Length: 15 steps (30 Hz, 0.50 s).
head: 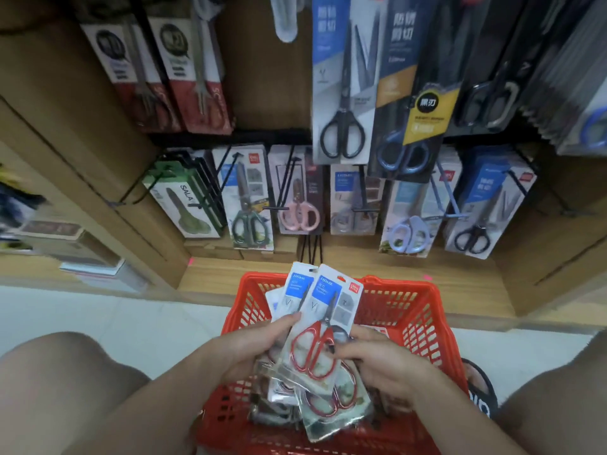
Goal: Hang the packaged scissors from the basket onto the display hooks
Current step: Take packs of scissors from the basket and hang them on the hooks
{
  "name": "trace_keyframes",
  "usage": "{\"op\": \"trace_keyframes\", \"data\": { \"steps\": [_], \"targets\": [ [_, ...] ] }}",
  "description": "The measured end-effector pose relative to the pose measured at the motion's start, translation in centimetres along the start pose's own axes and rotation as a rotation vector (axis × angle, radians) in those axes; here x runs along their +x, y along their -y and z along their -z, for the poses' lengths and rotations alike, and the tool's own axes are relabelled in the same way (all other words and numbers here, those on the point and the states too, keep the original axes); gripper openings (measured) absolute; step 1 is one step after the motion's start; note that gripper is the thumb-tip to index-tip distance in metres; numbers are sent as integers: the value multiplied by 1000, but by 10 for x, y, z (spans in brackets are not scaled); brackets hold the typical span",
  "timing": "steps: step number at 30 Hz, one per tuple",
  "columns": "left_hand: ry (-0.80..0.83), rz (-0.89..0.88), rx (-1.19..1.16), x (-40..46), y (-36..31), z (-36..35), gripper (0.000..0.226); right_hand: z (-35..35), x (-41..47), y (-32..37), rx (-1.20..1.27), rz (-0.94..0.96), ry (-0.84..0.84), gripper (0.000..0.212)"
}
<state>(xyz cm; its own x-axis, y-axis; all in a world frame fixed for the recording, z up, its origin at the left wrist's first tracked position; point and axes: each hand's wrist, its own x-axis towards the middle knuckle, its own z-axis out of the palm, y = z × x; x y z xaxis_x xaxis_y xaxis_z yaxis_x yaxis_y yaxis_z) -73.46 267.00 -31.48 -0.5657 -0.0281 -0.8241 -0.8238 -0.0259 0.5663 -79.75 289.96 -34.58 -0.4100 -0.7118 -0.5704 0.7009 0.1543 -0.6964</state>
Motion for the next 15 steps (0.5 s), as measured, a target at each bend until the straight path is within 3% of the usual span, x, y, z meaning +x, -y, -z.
{"op": "trace_keyframes", "data": {
  "steps": [7,10,15],
  "targets": [
    [-52,-252,-40,-53,-25,16,72,-35,-28,47,-136,79,141,54],
    [-45,-394,-47,-76,-38,28,55,-53,-36,71,-191,179,125,50],
    [-262,-661,-66,-102,-68,52,53,-89,-33,117,-359,431,72,39]
  ]
}}
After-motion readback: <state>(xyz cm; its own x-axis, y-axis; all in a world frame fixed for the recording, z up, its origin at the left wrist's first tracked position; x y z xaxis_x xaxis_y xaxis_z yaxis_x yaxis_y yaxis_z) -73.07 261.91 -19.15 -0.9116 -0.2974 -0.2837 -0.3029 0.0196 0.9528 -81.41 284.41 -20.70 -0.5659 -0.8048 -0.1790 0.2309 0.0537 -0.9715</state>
